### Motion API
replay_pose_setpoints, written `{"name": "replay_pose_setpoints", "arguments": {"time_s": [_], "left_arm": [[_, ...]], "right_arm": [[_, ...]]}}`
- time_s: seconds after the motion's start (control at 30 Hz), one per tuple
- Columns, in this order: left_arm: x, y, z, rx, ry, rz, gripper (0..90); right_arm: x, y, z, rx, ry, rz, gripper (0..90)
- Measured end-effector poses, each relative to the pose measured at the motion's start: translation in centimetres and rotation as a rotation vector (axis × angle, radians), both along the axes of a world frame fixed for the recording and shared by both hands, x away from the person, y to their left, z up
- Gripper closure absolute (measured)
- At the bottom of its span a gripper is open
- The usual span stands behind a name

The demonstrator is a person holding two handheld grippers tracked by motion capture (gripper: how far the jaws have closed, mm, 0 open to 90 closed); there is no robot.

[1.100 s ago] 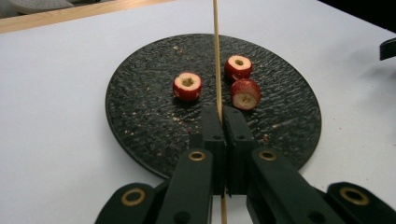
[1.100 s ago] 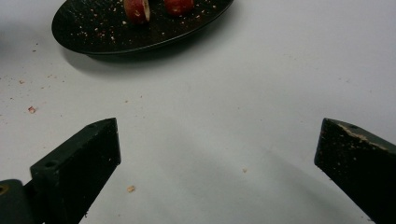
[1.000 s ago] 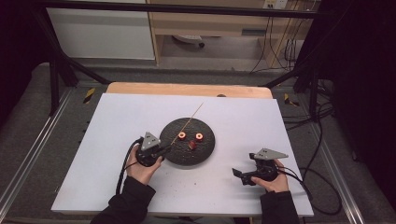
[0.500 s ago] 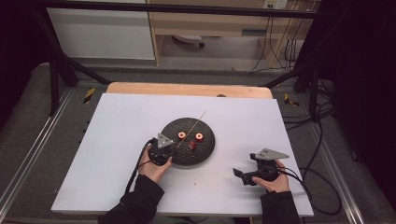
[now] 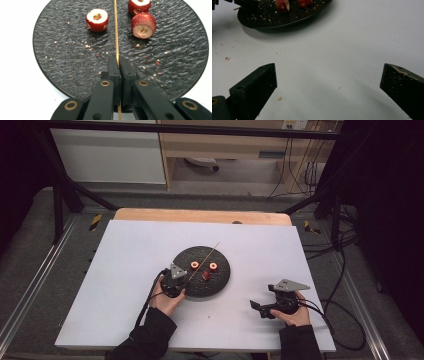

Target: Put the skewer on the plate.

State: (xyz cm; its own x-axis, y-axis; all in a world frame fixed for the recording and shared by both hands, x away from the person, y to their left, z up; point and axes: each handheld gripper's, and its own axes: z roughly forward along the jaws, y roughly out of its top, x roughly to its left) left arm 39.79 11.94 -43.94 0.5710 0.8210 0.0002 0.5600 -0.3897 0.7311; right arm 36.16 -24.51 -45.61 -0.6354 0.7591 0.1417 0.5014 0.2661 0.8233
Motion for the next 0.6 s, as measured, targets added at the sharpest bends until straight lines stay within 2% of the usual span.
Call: {"name": "replay_pose_setpoints", "arguments": {"time_s": [0.13,0.3,0.43,0.6], "left_arm": [[0.0,0.1,0.0,-0.001,-0.001,-0.007,87.3],[0.0,0.3,0.2,-0.021,-0.010,-0.028,82.2],[-0.2,1.1,0.8,-0.048,-0.025,-0.063,73.0],[-0.7,2.8,1.5,-0.070,-0.049,-0.093,54.3]], "right_arm": [[0.0,0.0,0.0,-0.005,-0.002,-0.001,1.4],[0.0,0.0,0.0,-0.004,-0.001,-0.001,1.4],[0.0,0.0,0.1,0.000,-0.002,-0.003,1.4],[0.0,-0.1,0.2,0.000,-0.003,-0.003,1.2]]}}
